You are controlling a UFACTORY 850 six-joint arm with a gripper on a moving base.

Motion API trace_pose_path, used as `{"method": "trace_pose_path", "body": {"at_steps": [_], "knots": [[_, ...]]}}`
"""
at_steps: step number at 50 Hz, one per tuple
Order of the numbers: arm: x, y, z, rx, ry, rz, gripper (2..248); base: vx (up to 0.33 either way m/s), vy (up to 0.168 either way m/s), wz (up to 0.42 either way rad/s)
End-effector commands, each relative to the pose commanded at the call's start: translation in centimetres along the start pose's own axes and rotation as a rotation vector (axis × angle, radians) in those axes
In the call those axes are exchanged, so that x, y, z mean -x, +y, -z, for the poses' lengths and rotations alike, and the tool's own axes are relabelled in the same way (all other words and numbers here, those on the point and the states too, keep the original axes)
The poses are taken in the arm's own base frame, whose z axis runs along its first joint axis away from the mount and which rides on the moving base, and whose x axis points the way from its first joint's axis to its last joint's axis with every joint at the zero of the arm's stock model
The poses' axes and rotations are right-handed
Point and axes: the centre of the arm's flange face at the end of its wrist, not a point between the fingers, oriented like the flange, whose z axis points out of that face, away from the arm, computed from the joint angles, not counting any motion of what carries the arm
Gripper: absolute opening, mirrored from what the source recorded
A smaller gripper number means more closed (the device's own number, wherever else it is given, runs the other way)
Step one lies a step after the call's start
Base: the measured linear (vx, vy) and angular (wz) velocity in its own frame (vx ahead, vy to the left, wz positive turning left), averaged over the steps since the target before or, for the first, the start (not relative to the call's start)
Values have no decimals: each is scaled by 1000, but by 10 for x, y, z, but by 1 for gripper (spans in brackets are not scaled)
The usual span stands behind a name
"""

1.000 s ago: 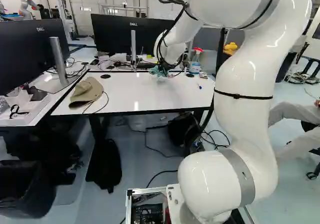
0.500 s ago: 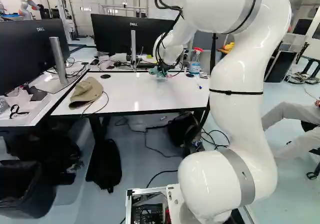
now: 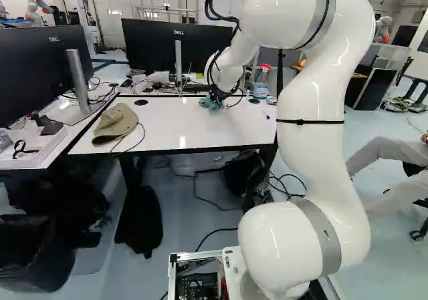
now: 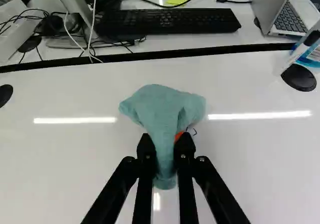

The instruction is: Clean the table with the green towel

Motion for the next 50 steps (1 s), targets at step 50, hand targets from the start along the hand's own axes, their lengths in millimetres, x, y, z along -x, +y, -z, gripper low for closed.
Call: {"method": "trace_pose_path", "body": {"at_steps": [50], "knots": [[17, 1, -15, 2, -106, 0, 50, 0, 0, 0]]}}
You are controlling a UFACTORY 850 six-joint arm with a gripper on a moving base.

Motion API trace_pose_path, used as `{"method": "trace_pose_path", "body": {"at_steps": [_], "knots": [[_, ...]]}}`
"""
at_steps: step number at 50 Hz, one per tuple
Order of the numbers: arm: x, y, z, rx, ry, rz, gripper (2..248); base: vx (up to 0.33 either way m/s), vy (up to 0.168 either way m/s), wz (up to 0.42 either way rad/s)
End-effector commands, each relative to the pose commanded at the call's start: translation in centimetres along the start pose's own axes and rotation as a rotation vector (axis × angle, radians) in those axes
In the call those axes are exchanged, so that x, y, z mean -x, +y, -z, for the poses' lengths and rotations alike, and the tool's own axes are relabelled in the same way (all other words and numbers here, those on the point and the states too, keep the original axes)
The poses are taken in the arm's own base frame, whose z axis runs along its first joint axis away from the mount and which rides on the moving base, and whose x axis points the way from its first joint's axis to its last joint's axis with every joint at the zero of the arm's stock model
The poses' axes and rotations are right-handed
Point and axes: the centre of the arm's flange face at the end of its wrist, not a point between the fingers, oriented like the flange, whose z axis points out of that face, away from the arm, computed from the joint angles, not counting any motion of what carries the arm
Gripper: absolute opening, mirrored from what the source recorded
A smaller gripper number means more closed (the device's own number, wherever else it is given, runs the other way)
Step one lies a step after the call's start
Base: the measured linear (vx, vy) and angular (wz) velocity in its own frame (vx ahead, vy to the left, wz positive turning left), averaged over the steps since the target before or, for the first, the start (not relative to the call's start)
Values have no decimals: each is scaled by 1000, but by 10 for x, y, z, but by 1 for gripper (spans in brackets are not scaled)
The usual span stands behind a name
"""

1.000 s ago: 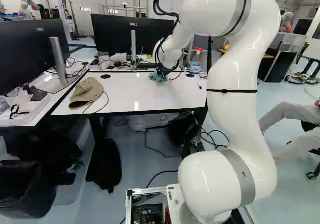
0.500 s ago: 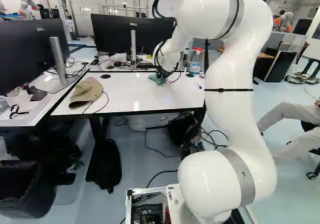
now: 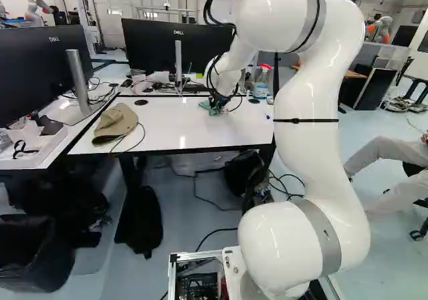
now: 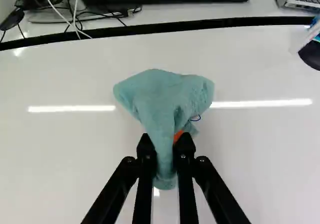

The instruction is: Clean the table with the green towel

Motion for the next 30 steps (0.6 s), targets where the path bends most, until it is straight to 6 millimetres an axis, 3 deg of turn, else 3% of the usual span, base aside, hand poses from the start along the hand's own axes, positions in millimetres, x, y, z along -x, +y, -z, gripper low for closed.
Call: {"method": "trace_pose_path", "body": {"at_steps": [11, 30], "knots": [[-2, 2, -2, 2, 2, -2, 50, 0, 0, 0], [-24, 18, -23, 17, 28, -22, 50, 0, 0, 0]]}}
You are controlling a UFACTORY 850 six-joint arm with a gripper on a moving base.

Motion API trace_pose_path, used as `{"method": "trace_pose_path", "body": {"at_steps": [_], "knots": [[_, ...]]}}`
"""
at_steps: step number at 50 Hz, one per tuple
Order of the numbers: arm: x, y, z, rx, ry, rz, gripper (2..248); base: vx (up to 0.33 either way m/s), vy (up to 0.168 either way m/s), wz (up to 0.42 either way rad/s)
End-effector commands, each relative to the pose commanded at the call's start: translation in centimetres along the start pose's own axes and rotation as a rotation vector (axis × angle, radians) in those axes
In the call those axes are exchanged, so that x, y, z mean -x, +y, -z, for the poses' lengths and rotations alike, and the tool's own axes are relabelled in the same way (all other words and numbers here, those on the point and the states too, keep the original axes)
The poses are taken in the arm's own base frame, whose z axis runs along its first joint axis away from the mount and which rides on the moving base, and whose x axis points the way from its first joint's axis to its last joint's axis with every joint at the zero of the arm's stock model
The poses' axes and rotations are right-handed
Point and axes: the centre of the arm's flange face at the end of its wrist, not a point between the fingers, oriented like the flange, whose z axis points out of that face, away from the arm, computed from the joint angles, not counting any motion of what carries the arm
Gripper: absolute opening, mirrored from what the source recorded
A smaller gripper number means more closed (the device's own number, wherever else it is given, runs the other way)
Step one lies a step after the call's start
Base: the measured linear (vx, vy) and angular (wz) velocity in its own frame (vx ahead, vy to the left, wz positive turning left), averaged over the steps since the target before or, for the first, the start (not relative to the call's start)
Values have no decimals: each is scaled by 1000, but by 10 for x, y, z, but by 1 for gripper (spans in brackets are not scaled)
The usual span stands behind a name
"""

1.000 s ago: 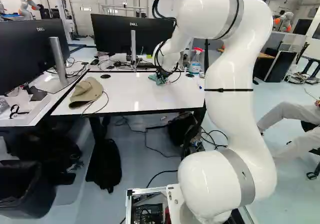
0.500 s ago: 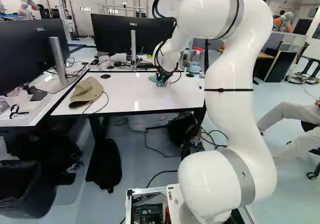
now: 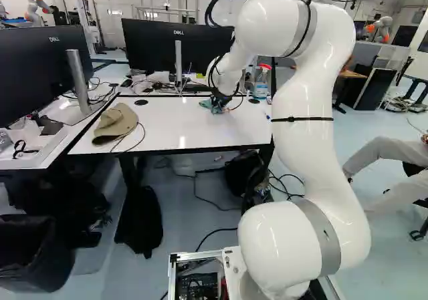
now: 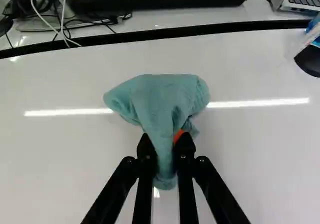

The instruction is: Clean the table with the green towel

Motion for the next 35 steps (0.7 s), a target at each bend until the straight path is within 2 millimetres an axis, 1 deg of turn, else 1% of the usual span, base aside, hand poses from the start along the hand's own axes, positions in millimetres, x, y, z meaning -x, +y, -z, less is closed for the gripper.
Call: {"method": "trace_pose_path", "body": {"at_steps": [16, 27, 35], "knots": [[-20, 11, -21, 10, 26, -13, 50, 0, 0, 0], [-33, 10, -36, 8, 46, -12, 50, 0, 0, 0], [-41, 4, -47, 3, 60, -7, 50, 0, 0, 0]]}}
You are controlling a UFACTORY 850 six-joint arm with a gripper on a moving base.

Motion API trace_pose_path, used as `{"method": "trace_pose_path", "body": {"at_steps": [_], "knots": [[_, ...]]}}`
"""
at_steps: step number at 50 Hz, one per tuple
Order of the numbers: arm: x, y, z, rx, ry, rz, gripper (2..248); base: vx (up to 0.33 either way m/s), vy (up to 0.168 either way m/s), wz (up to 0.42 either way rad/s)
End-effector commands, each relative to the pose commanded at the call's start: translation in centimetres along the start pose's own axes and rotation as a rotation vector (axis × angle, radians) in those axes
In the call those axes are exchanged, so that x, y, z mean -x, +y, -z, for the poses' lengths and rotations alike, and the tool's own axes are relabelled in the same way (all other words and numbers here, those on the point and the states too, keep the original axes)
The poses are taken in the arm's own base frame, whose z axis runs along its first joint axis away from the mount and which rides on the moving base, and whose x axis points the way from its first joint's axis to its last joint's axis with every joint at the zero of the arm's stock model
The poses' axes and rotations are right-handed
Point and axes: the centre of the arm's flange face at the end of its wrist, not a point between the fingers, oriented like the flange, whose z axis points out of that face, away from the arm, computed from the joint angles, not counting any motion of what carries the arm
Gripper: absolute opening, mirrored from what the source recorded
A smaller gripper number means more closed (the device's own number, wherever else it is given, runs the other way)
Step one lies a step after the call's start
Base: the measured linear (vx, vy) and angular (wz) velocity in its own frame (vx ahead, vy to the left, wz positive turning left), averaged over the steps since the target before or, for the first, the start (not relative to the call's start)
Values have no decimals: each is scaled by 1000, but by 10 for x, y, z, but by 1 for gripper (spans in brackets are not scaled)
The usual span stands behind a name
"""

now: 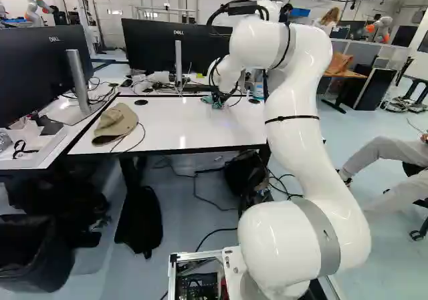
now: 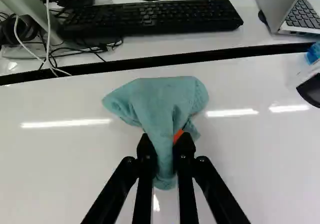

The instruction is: Clean the table with the green towel

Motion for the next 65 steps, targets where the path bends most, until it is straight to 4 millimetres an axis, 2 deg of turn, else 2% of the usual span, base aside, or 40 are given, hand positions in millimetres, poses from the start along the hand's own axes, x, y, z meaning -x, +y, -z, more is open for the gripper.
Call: {"method": "trace_pose_path", "body": {"at_steps": [15, 31, 45, 65], "knots": [[-6, -21, -10, -21, 12, 20, 50, 0, 0, 0], [5, -40, 3, -38, -5, 39, 50, 0, 0, 0], [19, -36, 22, -35, -30, 38, 50, 0, 0, 0], [37, -14, 47, -13, -58, 18, 50, 0, 0, 0]]}}
